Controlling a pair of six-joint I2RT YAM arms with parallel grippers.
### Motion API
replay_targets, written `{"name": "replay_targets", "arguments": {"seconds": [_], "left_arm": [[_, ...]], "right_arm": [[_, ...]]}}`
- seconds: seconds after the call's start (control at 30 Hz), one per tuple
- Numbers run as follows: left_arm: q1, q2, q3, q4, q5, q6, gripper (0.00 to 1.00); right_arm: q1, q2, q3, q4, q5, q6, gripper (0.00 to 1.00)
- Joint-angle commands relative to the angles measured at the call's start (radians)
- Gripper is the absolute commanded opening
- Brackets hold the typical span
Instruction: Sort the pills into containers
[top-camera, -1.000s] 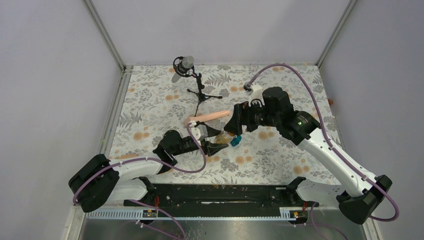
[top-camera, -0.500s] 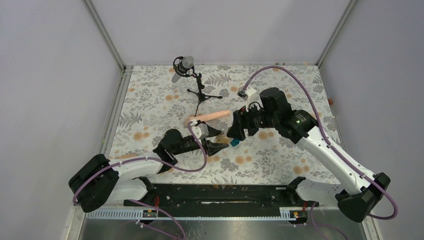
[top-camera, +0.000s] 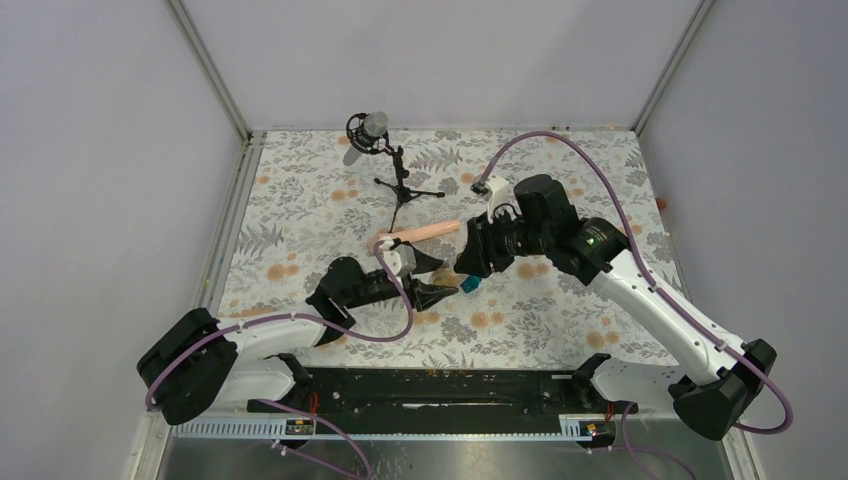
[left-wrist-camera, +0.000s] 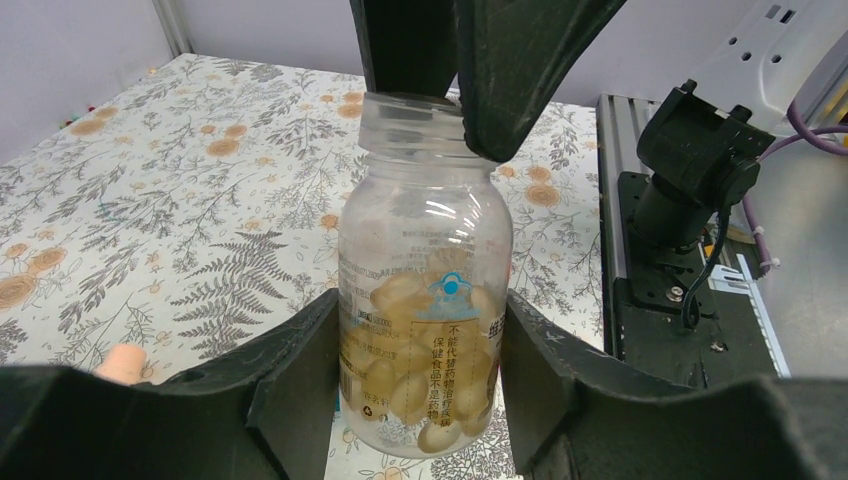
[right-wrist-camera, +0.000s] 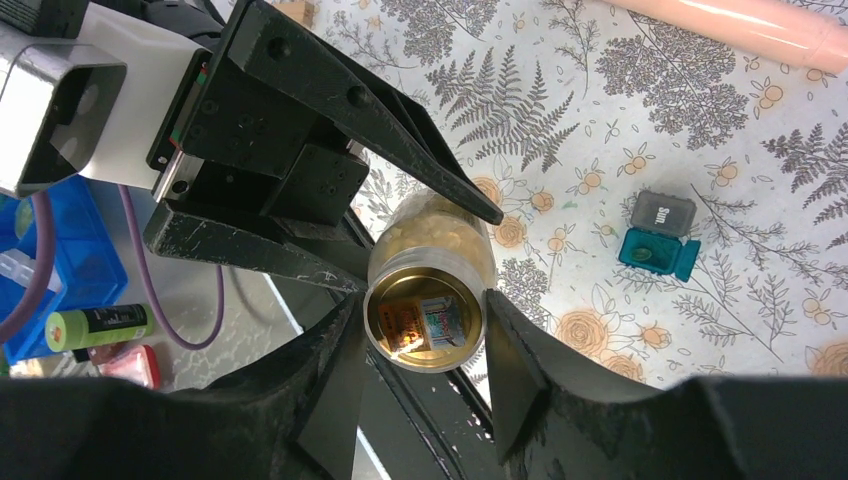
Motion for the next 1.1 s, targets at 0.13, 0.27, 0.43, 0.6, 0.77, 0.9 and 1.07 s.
{"name": "replay_targets", "arguments": {"seconds": [0.13,0.27,0.43,0.6,0.77,0.9,1.07], "left_arm": [[0.023,-0.020,0.020,0.237,0.124,-0.038,0.00],[0.030,-0.012,0.028,0.244,0.162,-0.058,0.00],[0.030,-0.002,0.031,0.271,0.156,-0.067,0.00],[0.030,0.016,0.040,0.255,0.100,-0.025,0.00],[0.027,0.033,0.065,0.183,0.024,0.028,0.00],[0.026,0.038,0.071,0.144,0.014,0.031,0.00],[0.026,0.036,0.061,0.086,0.014,0.002,0.00]], "right_arm": [[0.005,-0.020,-0.006,0.032,-0.170,0.119,0.34],[0.005,-0.032,-0.013,0.018,-0.183,0.100,0.34],[0.005,-0.008,-0.015,0.020,-0.177,0.121,0.33],[0.009,0.036,0.003,0.050,-0.022,0.274,0.31],[0.027,0.068,-0.006,0.077,0.211,0.522,0.31],[0.030,0.087,0.023,0.063,0.238,0.542,0.41],[0.025,0.056,0.047,0.046,0.259,0.464,0.74]]}}
